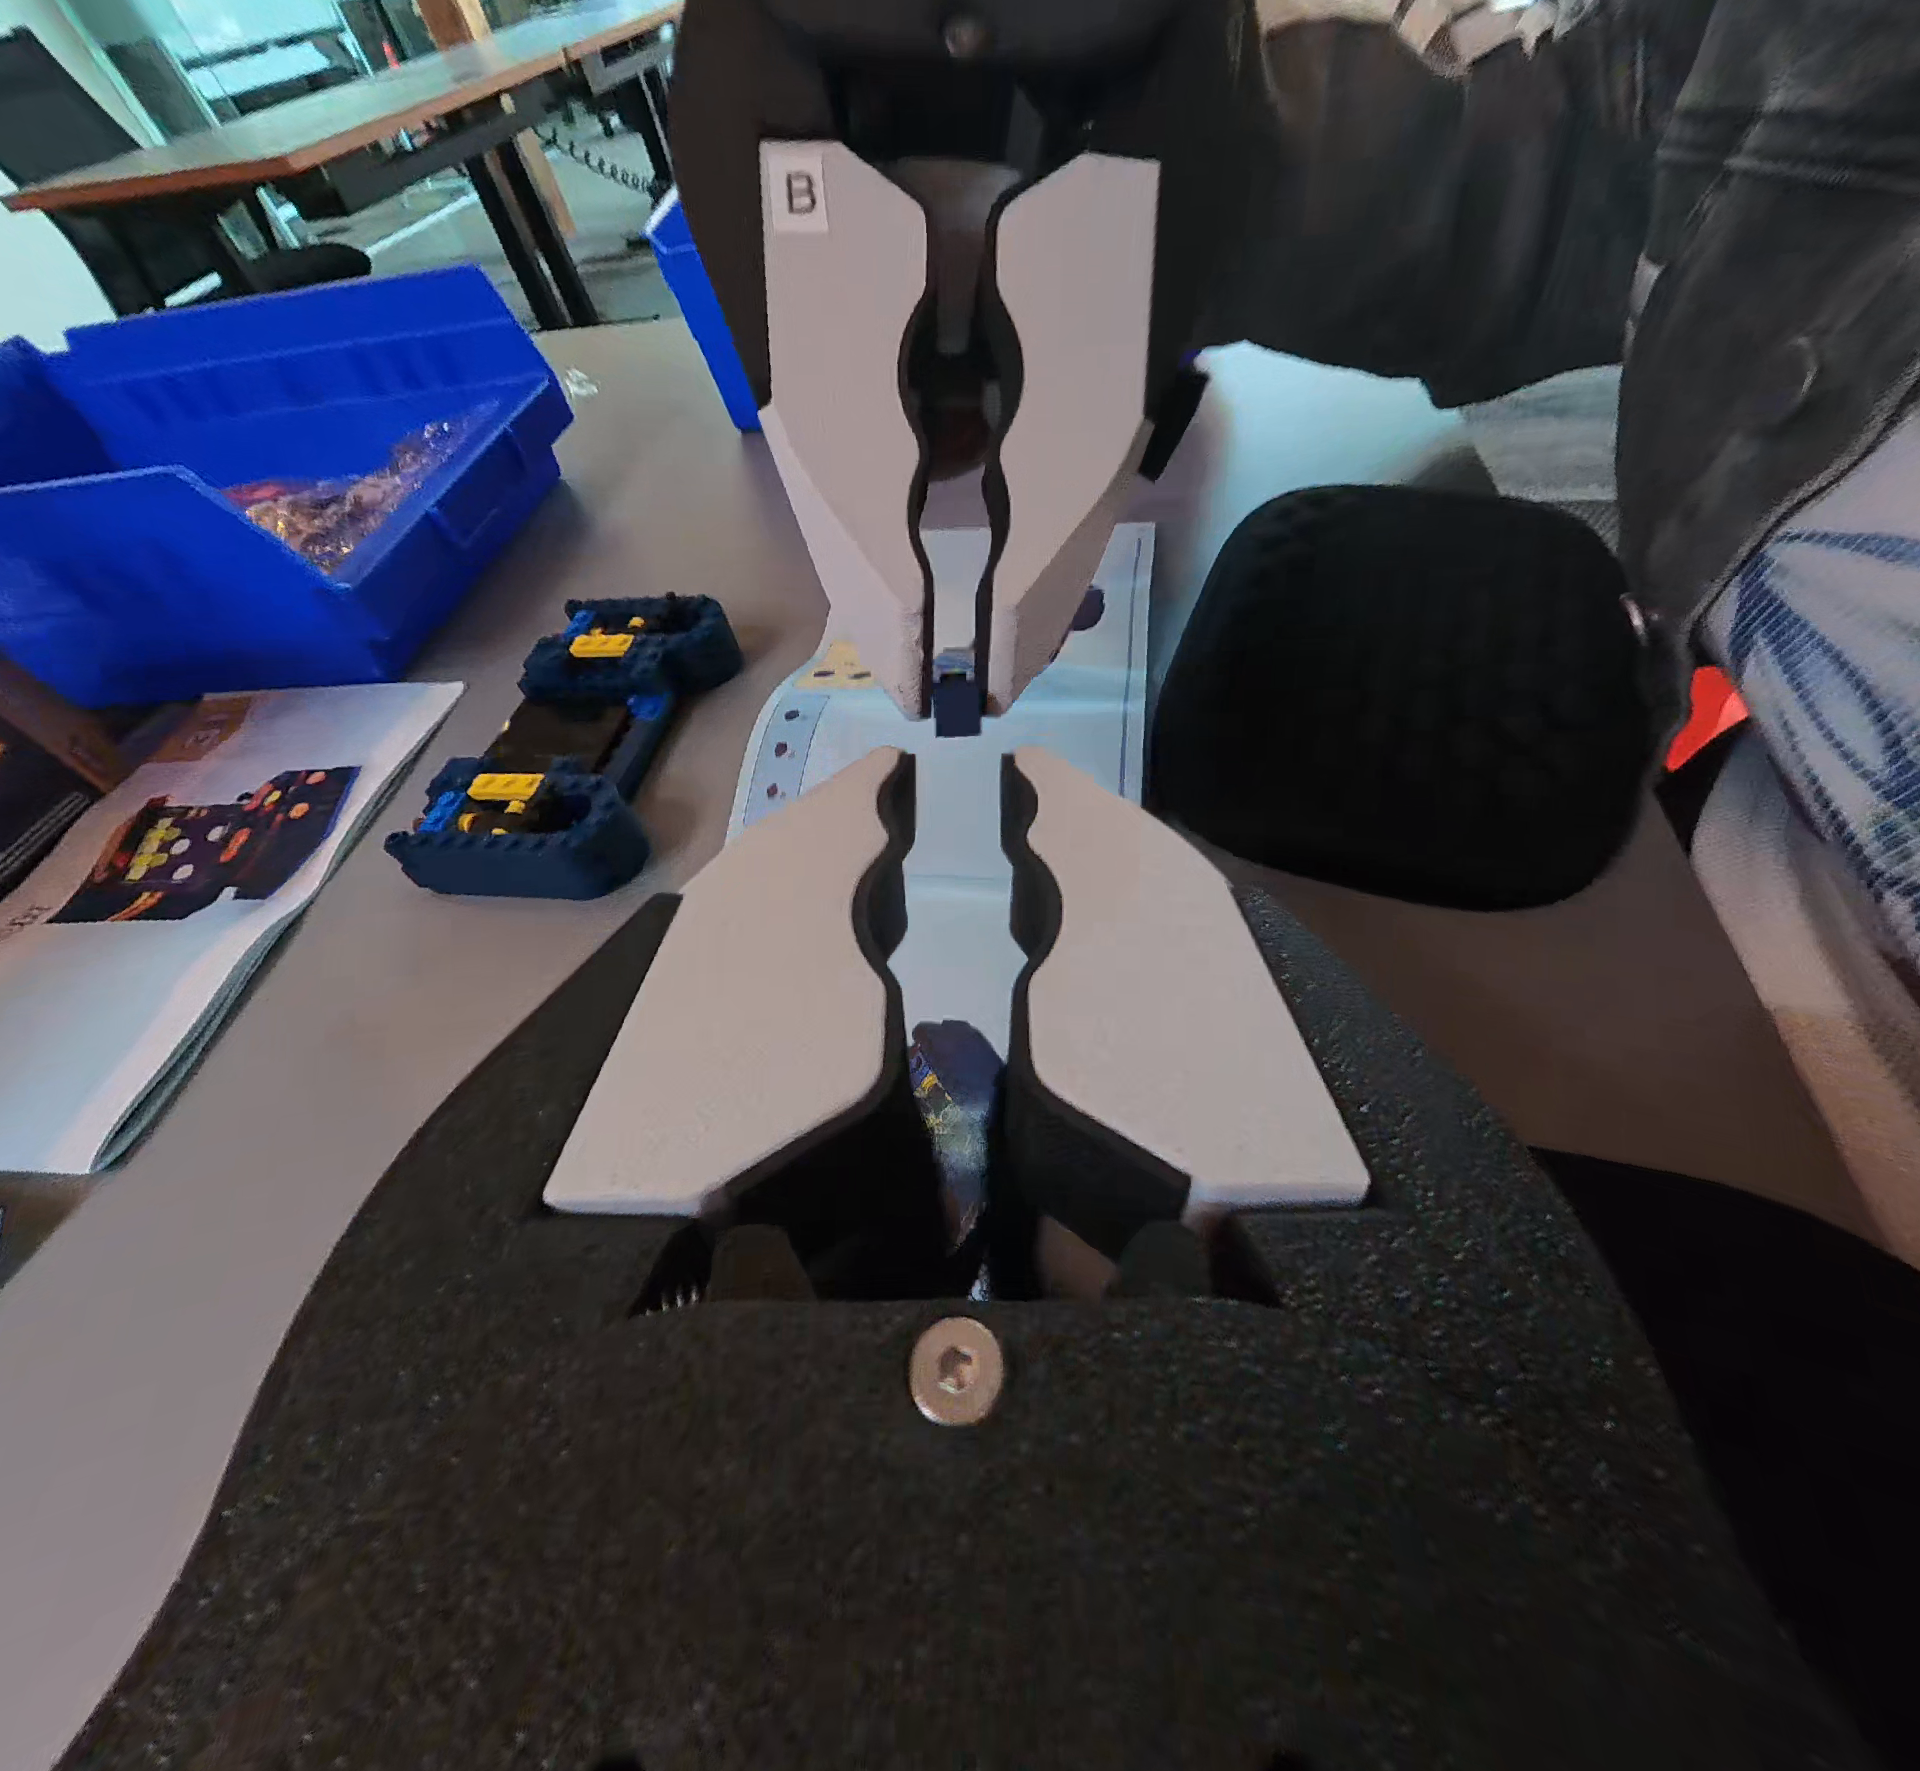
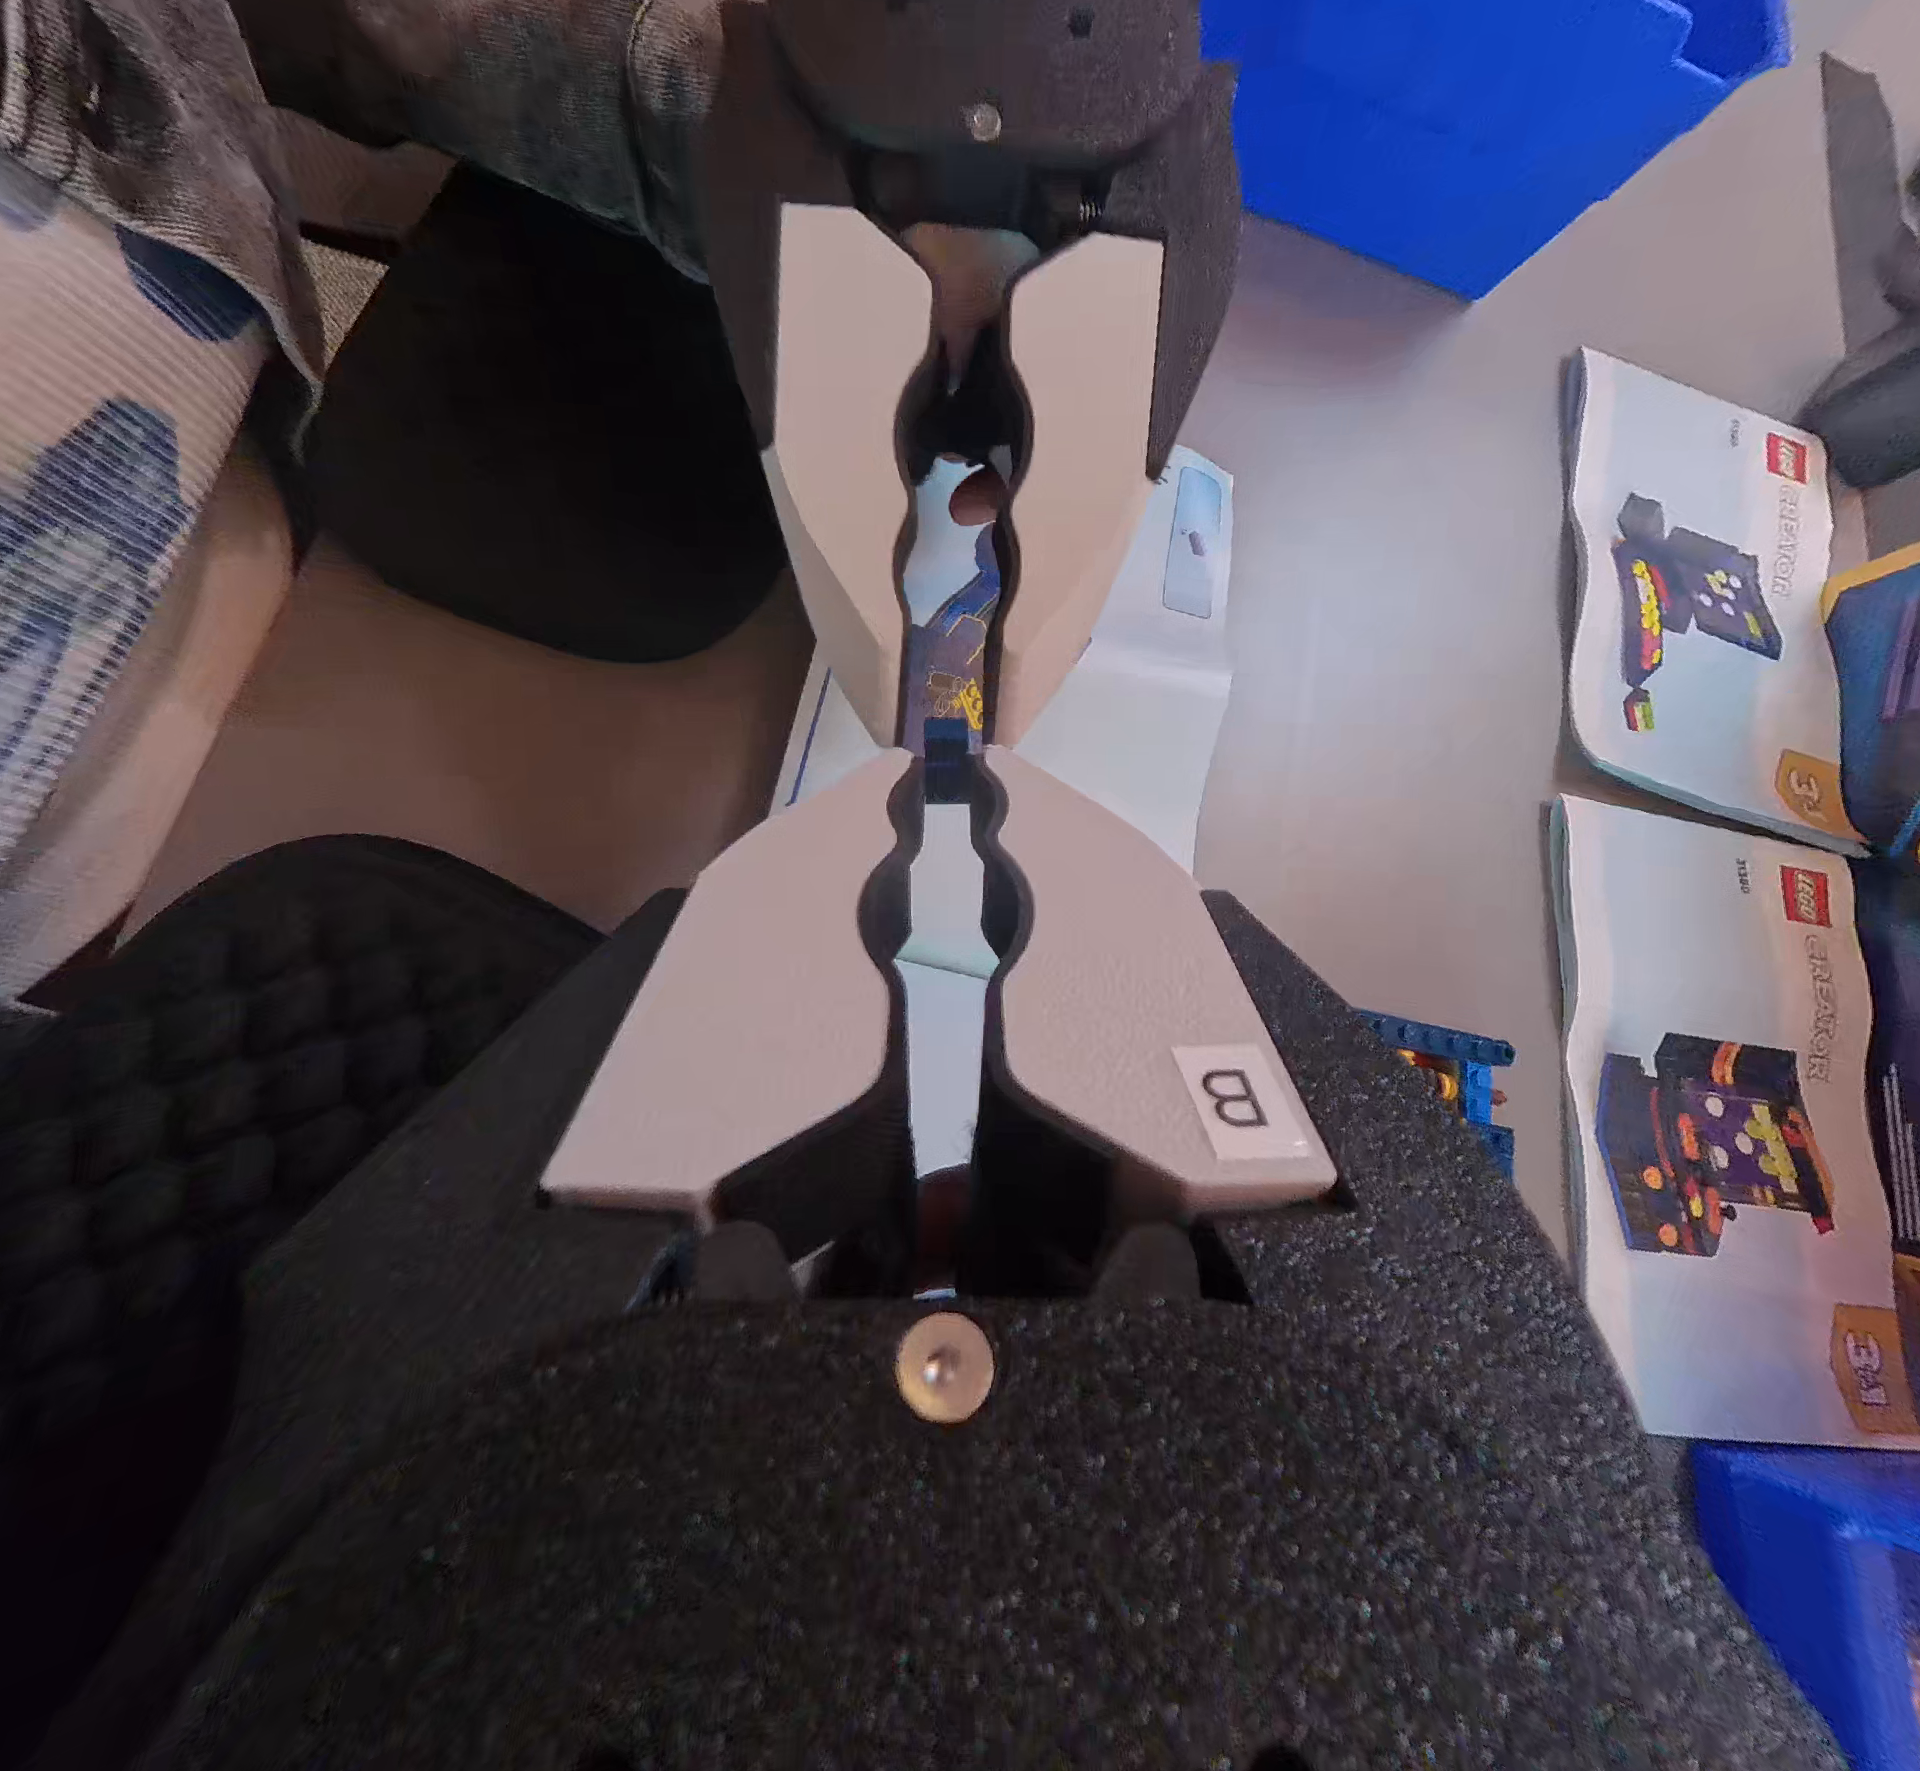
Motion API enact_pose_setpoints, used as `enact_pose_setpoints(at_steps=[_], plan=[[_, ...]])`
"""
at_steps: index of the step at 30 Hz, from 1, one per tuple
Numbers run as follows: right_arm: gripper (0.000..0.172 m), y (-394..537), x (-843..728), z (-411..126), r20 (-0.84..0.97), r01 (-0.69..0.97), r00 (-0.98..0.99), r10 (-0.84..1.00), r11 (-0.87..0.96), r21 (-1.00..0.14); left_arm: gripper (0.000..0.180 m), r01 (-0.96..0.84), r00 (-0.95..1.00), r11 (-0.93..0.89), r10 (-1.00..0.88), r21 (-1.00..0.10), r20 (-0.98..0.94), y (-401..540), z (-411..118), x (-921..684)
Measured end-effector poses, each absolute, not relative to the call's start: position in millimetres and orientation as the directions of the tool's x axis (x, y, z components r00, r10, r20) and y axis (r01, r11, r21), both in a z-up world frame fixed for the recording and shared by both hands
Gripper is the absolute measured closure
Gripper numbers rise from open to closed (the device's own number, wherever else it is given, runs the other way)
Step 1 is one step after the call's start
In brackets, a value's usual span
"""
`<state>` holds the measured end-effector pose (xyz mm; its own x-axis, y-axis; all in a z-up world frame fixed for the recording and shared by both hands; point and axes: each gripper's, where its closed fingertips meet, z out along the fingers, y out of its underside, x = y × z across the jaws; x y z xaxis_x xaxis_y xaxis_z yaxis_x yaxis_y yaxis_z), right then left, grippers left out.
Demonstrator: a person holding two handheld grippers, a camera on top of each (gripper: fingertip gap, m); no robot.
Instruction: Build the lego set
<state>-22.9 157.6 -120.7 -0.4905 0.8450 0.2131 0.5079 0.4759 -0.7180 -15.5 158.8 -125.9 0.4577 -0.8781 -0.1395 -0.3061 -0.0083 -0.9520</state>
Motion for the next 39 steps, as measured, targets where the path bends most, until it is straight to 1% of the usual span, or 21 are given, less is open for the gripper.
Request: enact_pose_setpoints(at_steps=[2, 4, 8, 13, 21, 23, 25, 27, 29, 31, 34, 36, 39], plan=[[0.164, 157.3, -23.3, -121.6, 0.221, 0.519, -0.496, 0.840, 0.490, -0.700, 0.169, -0.337, 0.449, -0.027, -0.883, -0.941, -0.135, 157.9, -131.3, -14.2], [0.164, 157.8, -23.3, -125.2, 0.220, 0.539, -0.500, 0.838, 0.500, -0.678, 0.172, -0.325, 0.441, -0.033, -0.890, -0.945, -0.120, 156.5, -130.8, -12.5], [0.164, 157.3, -23.0, -131.1, 0.210, 0.563, -0.510, 0.834, 0.508, -0.652, 0.172, -0.321, 0.446, -0.063, -0.890, -0.945, -0.092, 157.1, -133.0, -14.2], [0.164, 153.8, -19.2, -139.1, 0.198, 0.588, -0.513, 0.835, 0.510, -0.628, 0.171, -0.360, 0.435, -0.068, -0.894, -0.930, -0.103, 156.0, -139.7, -10.6], [0.164, 148.7, -15.1, -148.5, 0.174, 0.613, -0.493, 0.852, 0.483, -0.626, 0.173, -0.420, 0.401, -0.074, -0.909, -0.904, -0.112, 150.6, -151.1, -5.8], [0.164, 149.0, -16.4, -143.9, 0.161, 0.594, -0.468, 0.869, 0.445, -0.670, 0.173, -0.377, 0.405, -0.089, -0.911, -0.922, -0.078, 150.8, -146.6, -6.5], [0.160, 149.6, -18.3, -131.5, 0.120, 0.542, -0.433, 0.893, 0.364, -0.757, 0.173, -0.267, 0.407, -0.112, -0.913, -0.957, -0.007, 150.7, -133.9, -7.8], [0.156, 153.1, -20.1, -115.3, 0.052, 0.455, -0.391, 0.919, 0.243, -0.857, 0.173, -0.124, 0.395, -0.141, -0.915, -0.982, 0.081, 150.5, -117.8, -10.9], [0.156, 153.4, -21.7, -101.1, -0.042, 0.350, -0.379, 0.925, 0.101, -0.931, 0.173, 0.011, 0.355, -0.175, -0.920, -0.984, 0.168, 149.1, -103.4, -13.6], [0.156, 149.7, -22.9, -95.7, -0.103, 0.274, -0.395, 0.913, 0.011, -0.962, 0.173, 0.092, 0.324, -0.202, -0.920, -0.975, 0.221, 148.7, -95.7, -16.0], [0.156, 146.6, -26.2, -90.3, -0.136, 0.188, -0.404, 0.904, -0.063, -0.980, 0.173, 0.124, 0.317, -0.213, -0.917, -0.969, 0.242, 149.6, -93.4, -17.0], [0.164, 148.0, -27.7, -89.0, -0.140, 0.164, -0.394, 0.908, -0.080, -0.983, 0.174, 0.129, 0.311, -0.213, -0.919, -0.968, 0.244, 149.0, -92.9, -16.1], [0.165, 149.0, -27.0, -91.4, -0.126, 0.165, -0.395, 0.910, -0.064, -0.984, 0.173, 0.114, 0.319, -0.214, -0.917, -0.970, 0.240, 149.8, -95.5, -15.3]])
